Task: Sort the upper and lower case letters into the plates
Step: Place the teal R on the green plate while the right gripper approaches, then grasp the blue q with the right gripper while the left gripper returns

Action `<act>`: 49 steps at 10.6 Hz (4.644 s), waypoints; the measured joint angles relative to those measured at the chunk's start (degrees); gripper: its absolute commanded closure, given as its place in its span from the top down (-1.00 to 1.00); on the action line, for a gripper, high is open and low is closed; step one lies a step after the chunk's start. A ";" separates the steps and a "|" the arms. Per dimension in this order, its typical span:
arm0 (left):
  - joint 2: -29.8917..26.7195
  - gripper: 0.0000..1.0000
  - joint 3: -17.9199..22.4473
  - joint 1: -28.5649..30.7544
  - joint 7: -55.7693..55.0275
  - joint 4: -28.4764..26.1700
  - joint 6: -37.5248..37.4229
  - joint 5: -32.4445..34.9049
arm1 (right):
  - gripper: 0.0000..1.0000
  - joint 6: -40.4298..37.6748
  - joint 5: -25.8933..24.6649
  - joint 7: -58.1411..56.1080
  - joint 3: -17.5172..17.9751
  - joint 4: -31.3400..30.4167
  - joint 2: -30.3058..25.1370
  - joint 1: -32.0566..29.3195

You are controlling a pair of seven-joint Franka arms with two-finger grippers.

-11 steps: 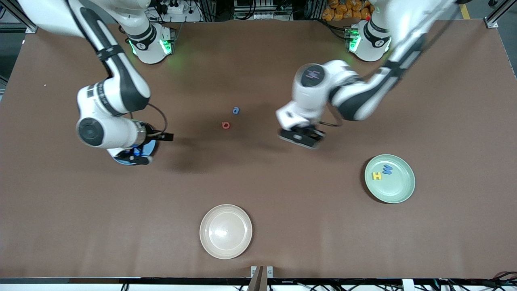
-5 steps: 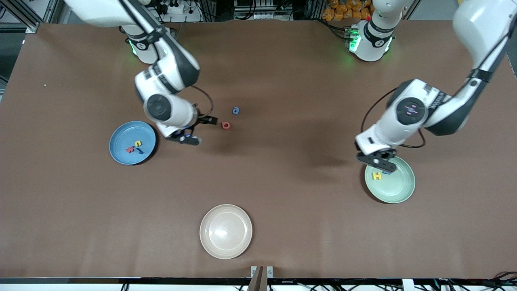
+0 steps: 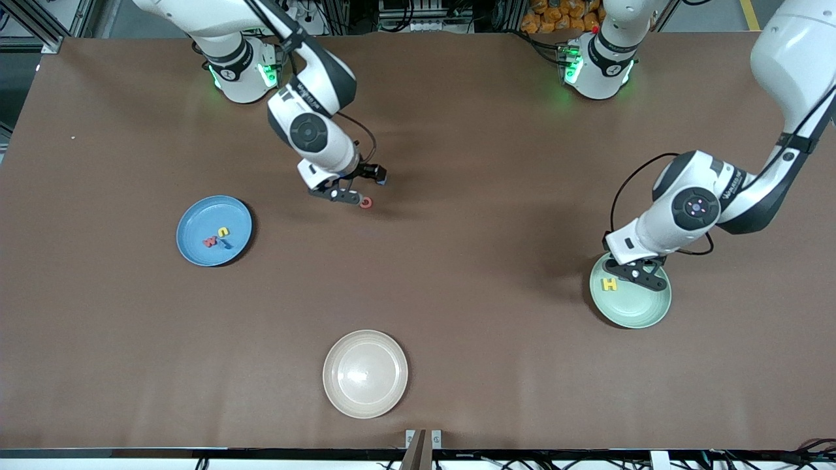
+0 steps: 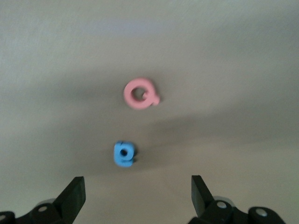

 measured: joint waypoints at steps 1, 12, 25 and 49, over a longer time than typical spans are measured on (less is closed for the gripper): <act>0.88 1.00 0.76 0.05 3.00 0.88 0.52 0.62 | 1.00 1.92 0.02 1.10 0.01 -0.62 0.23 1.10; -1.53 1.00 -0.60 -19.48 -0.75 24.71 -20.17 -10.55 | 1.00 15.32 -0.67 2.28 -0.57 -4.04 6.86 2.58; -1.34 1.00 7.65 -39.49 -16.44 31.33 -22.67 -12.20 | 0.56 17.69 -2.27 3.00 -1.88 -3.74 9.01 3.66; -0.93 1.00 8.97 -42.67 -24.04 31.92 -23.04 -12.21 | -1.00 3.06 -2.91 7.50 -3.69 7.15 8.50 2.15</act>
